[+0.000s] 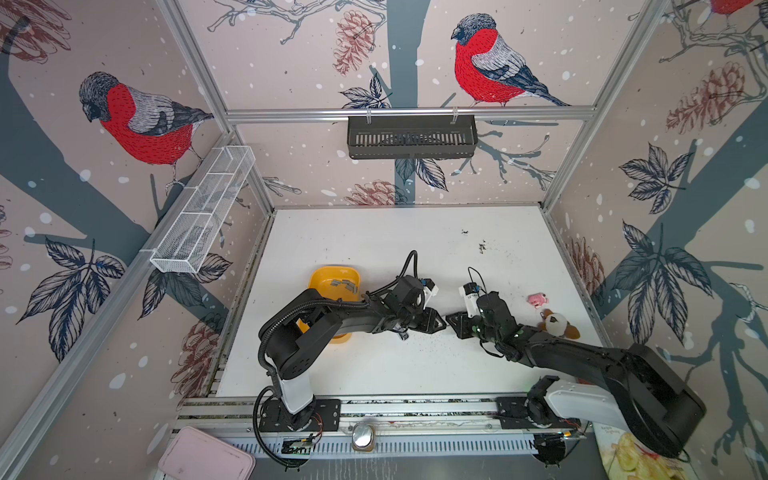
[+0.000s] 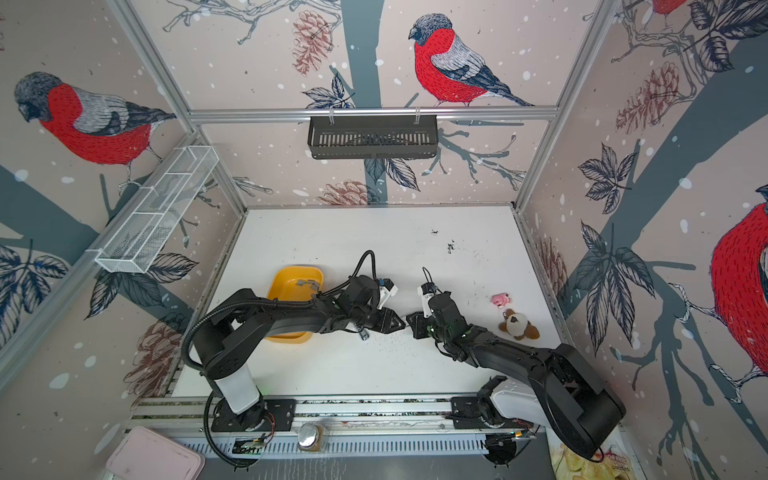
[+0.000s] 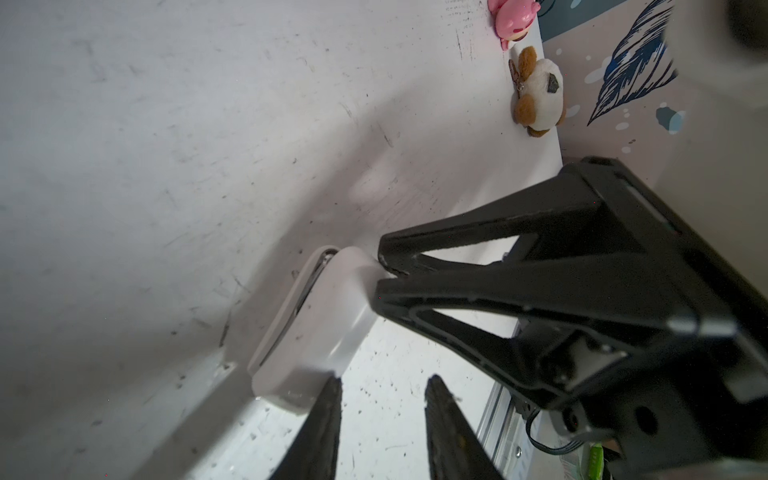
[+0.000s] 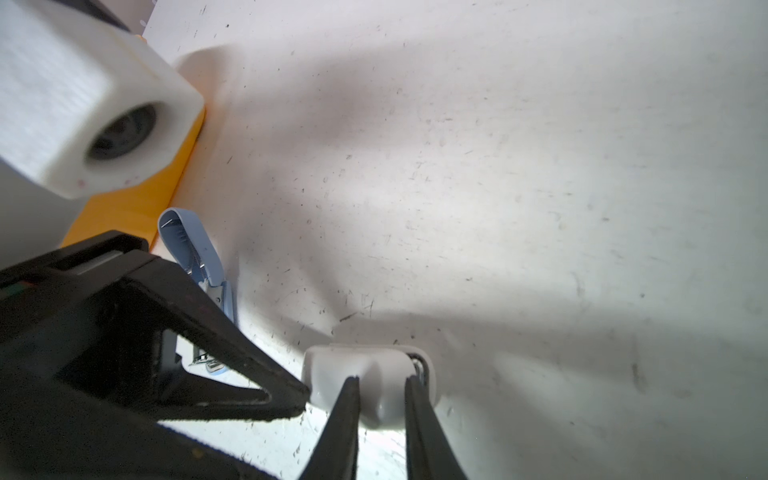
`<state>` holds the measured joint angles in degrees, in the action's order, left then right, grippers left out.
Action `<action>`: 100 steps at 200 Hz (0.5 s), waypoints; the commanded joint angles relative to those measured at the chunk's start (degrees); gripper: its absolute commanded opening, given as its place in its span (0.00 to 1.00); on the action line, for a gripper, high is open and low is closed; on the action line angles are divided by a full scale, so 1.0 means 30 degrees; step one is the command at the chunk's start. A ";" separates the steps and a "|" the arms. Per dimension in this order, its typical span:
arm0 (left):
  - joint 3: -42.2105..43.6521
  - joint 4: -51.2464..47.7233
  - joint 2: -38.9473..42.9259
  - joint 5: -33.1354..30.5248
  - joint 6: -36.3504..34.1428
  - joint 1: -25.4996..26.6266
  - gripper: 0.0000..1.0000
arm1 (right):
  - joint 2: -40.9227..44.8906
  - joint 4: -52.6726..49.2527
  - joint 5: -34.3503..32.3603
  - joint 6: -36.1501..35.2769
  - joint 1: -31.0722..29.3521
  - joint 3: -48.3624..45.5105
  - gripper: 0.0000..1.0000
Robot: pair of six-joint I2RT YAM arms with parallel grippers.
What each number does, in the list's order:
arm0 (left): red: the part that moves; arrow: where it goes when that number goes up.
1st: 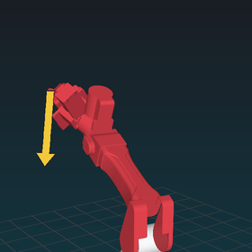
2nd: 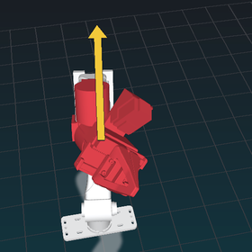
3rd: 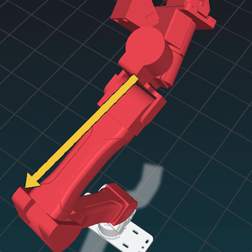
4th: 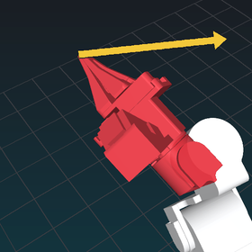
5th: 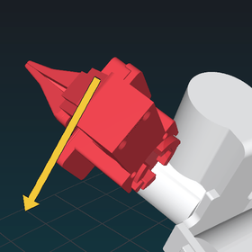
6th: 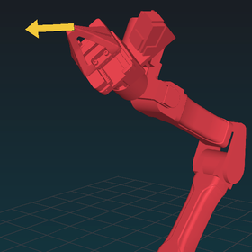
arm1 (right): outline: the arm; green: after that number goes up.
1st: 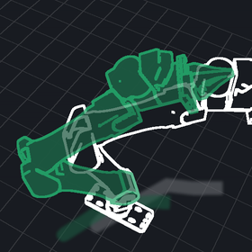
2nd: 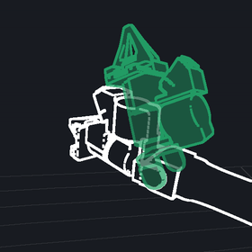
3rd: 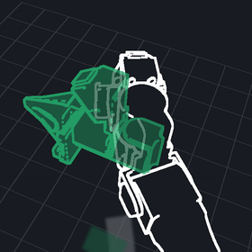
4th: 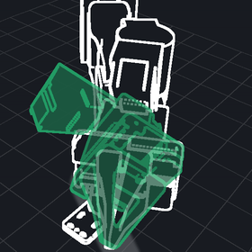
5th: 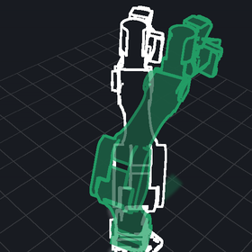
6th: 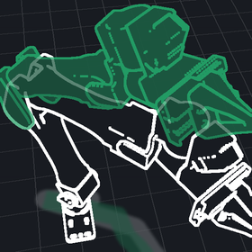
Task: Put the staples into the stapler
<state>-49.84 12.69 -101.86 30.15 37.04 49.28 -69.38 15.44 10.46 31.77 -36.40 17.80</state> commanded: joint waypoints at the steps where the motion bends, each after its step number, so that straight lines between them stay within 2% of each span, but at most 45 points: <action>1: 0.0094 -0.0239 0.0119 -0.0275 -0.0187 -0.0078 0.36 | -0.0092 -0.2732 -0.1025 0.0400 -0.0053 -0.0257 0.21; 100: 0.0147 -0.0361 0.0412 -0.0265 -0.0414 -0.0197 0.36 | -0.0046 -0.3419 -0.1484 0.0649 -0.0200 0.0286 0.21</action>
<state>-49.43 12.29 -101.25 29.71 36.99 48.82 -69.71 14.87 8.73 34.26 -37.04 18.31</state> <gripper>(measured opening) 0.363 0.209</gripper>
